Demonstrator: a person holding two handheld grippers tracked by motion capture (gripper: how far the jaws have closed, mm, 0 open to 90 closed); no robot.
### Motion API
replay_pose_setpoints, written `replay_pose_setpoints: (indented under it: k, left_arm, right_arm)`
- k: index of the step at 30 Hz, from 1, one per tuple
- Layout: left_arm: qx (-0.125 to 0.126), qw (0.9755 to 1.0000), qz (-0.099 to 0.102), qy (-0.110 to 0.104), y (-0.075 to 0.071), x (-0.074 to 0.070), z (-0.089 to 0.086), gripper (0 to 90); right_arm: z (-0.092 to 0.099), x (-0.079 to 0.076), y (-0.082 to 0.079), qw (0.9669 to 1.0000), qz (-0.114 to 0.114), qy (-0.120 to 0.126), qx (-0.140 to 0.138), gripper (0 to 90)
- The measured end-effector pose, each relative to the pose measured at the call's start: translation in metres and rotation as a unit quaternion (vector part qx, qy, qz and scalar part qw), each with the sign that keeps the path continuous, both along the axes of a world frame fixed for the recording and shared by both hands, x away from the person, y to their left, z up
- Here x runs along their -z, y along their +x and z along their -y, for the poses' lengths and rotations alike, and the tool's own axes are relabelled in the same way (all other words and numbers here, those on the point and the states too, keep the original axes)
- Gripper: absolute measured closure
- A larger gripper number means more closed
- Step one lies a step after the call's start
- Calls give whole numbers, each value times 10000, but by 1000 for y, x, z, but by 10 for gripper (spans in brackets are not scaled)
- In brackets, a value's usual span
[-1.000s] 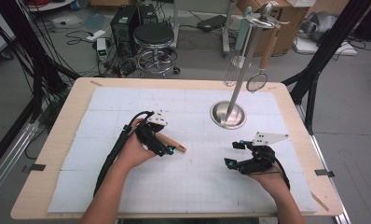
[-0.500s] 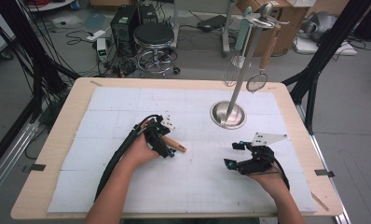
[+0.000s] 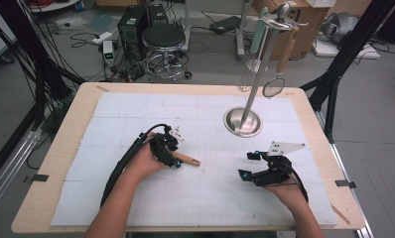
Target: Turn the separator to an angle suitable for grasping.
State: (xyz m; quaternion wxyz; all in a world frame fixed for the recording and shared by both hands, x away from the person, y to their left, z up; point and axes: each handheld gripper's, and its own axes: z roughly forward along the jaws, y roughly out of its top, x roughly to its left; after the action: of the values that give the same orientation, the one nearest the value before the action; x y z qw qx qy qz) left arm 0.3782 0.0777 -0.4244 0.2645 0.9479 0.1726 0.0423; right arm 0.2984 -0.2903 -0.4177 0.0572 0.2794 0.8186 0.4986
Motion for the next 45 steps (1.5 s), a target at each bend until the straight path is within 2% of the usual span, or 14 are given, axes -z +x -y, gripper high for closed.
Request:
replay_pose_setpoints:
  k: [3,7,12,19,26,29,32,36,39,45]
  left_arm:
    - [52,10000,-46,3,-4,-1,-3,519]
    - [71,9999,-89,-48,-8,-1,-6,568]
    - [116,9993,-302,-162,-13,-2,-12,634]
    - [161,9982,-535,-193,-20,-2,-13,689]
    - [113,9987,-393,-302,-24,0,-15,676]
    - [-7,9994,-230,-264,-24,-1,-13,598]
    - [-14,9991,-250,-344,-23,-1,-13,599]
    - [-37,9993,-265,-274,-22,0,-12,586]
    - [25,9994,-268,-237,-24,0,-13,655]
    - [59,9988,-401,-256,-31,-1,-16,693]
  right_arm:
    - [-1,0,0,10000,-6,4,-18,197]
    - [-1,0,-1,10000,2,7,-26,197]
    - [-2,0,-1,10000,-1,-6,-44,197]
    - [-3,0,-1,10000,-17,-16,-62,197]
    - [-2,-2,-1,10000,23,40,-38,197]
    - [-1,-3,-1,10000,53,62,-29,197]
    - [-3,-2,0,10000,29,35,-44,197]
    - [-4,-1,0,10000,9,16,-53,197]
    - [-4,-1,0,10000,18,4,-47,197]
    - [-4,-1,0,10000,15,-6,-59,197]
